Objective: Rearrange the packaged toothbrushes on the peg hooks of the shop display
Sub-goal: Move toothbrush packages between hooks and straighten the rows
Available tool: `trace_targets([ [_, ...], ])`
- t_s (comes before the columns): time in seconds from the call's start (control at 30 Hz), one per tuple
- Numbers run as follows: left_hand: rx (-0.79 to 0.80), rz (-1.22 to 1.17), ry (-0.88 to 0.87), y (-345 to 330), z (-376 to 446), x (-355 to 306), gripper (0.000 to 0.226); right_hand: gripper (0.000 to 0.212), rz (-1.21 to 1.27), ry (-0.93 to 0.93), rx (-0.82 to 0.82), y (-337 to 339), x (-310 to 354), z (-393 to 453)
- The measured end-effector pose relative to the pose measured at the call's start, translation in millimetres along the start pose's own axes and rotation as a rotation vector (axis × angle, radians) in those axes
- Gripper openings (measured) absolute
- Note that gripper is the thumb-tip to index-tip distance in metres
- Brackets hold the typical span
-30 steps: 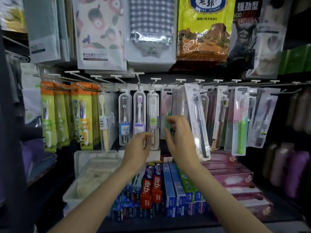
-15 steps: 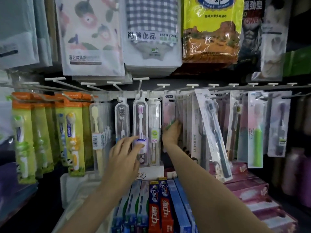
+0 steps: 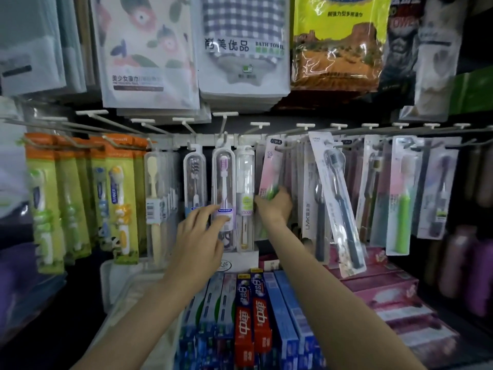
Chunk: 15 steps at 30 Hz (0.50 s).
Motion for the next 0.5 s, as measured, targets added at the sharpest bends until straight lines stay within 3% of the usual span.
trace_targets([
  [0.2,0.098,-0.184,0.133,2,9,-23,0.042,0.059,0.062,0.075,-0.02,34,13,-43],
  [0.4,0.314,-0.732,0.58,6,15,-55,0.028,0.042,0.193,0.049,0.096,70,31,-63],
  [0.5,0.304,-0.827,0.677,8,19,-67,0.021,0.044,0.104,0.198,0.183,86,39,-73],
])
Point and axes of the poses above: each hand's wrist, its own z-axis towards the middle knuckle, its own y-axis out of the back of the hand, x = y × z, the point moved 2 cm from there along z, towards the middle knuckle, and after that the axes turned 14 degrees about -x, right-handed, at the moved point
